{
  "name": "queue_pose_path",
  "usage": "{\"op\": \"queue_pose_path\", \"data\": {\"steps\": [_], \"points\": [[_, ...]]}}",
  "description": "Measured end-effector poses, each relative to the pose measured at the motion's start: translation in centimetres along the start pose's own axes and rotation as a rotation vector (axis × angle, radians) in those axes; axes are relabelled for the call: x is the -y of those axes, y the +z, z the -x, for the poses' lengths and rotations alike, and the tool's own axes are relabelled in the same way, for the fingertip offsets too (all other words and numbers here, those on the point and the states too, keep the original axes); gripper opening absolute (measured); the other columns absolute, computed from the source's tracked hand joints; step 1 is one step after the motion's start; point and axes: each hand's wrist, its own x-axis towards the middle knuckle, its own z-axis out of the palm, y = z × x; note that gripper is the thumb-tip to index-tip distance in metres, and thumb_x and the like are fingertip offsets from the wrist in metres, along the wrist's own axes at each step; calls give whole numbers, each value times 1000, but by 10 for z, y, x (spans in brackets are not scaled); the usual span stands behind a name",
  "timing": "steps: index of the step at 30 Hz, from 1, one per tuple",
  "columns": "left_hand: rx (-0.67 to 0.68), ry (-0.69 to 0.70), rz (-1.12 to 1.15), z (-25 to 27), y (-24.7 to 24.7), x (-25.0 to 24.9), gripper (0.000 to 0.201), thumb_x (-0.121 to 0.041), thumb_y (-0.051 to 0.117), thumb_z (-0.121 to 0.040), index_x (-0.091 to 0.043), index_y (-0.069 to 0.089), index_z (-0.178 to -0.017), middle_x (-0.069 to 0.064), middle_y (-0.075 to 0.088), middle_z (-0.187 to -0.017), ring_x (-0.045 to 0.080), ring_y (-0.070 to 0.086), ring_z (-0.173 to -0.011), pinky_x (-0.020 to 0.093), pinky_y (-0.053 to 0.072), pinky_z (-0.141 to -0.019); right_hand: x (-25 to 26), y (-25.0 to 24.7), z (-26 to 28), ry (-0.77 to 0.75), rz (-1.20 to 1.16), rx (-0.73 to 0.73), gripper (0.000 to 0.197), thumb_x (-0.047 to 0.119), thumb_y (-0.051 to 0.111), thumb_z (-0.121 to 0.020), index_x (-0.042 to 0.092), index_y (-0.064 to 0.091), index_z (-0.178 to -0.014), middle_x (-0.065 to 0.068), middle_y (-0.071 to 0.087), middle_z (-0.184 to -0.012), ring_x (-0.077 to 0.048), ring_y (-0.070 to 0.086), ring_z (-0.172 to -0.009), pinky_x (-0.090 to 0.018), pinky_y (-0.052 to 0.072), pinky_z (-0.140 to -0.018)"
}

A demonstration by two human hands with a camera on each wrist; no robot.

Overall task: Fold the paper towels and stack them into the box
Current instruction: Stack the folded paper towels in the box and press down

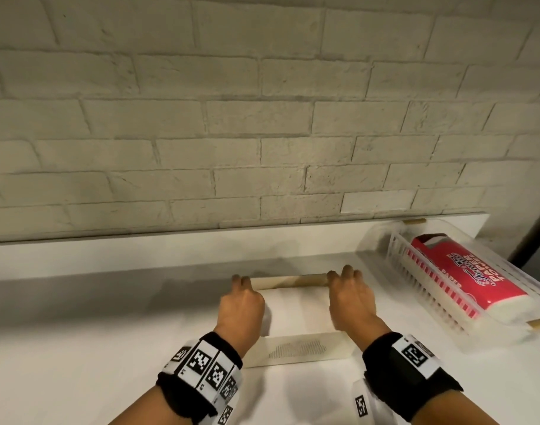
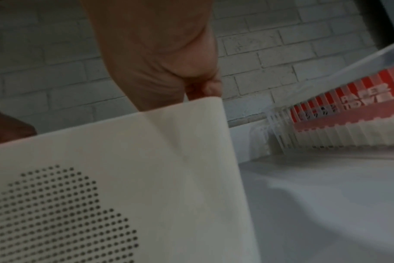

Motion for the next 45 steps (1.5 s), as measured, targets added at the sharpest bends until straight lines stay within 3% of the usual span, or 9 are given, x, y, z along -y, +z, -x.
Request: {"op": "queue_pose_path", "data": {"steps": [11, 15, 19, 24, 31, 36, 38, 41, 45], "points": [[-249, 50, 438, 60, -5, 8, 29, -18, 46, -92, -22, 61, -117, -4, 53, -121, 17, 47, -115, 25, 42, -78, -28, -10, 55, 15, -273, -98, 33, 16, 61, -85, 23, 60, -118, -2, 57, -117, -19, 53, -106, -25, 42, -78], [24, 216, 516, 103, 22, -8, 36, -42, 52, -90, -28, 53, -123, -5, 53, -122, 15, 51, -113, 26, 41, -88, -38, 0, 100, -69, -409, 103, 34, 27, 71, -79, 27, 63, -112, 9, 61, -98, -9, 53, -87, -21, 44, -78], [338, 236, 384, 128, 59, -19, 70, -54, 60, -81, -25, 34, -139, 0, 44, -133, 20, 39, -125, 30, 32, -100, -38, 34, 137, -83, -362, 357, 49, 33, 75, -73, 28, 58, -119, 8, 56, -111, -9, 54, -100, -18, 42, -83], [276, 149, 453, 138, 69, -23, 74, -52, 66, -76, -24, 35, -138, -1, 45, -133, 18, 41, -124, 28, 34, -99, -46, 59, 164, 125, -582, 365, 54, 29, 78, -71, 24, 56, -119, 10, 50, -86, -7, 52, -80, -4, 34, -56], [142, 128, 455, 146, 65, -32, 62, -43, 67, -79, -25, 43, -134, -4, 48, -127, 15, 44, -120, 26, 40, -89, -54, 57, 175, 177, -825, 351, 62, 16, 81, -65, 30, 49, -117, 11, 56, -78, -5, 54, -75, -13, 39, -61], [-26, 197, 417, 157, 68, -36, 51, -33, 60, -85, -30, 43, -133, -9, 48, -127, 14, 44, -118, 23, 37, -86, -51, 58, 188, 12, -735, 272, 34, 8, 74, -68, 32, 51, -69, 14, 47, -66, -1, 46, -58, -6, 37, -56], [-61, 192, 432, 160, 66, -35, 49, -33, 70, -75, -27, 57, -122, -8, 57, -117, 15, 52, -108, 23, 40, -80, -51, 61, 192, -37, -749, 237, 37, 4, 74, -70, 34, 53, -62, 14, 52, -65, 6, 53, -63, -4, 38, -62], [-98, 244, 410, 160, 71, -32, 53, -37, 89, -24, -31, 68, -72, -13, 63, -71, 8, 61, -64, 18, 44, -50, -54, 66, 195, -56, -757, 215, 40, 5, 77, -69, 35, 55, -56, 11, 55, -64, 13, 52, -68, -5, 38, -63], [-81, 279, 416, 157, 78, -30, 48, -31, 88, -19, -35, 58, -56, -17, 54, -53, 2, 53, -48, 8, 12, -40, -61, 72, 194, -21, -777, 236, 44, -8, 64, -70, 33, 58, -54, 11, 64, -74, 0, 54, -69, -3, 39, -63]]}}
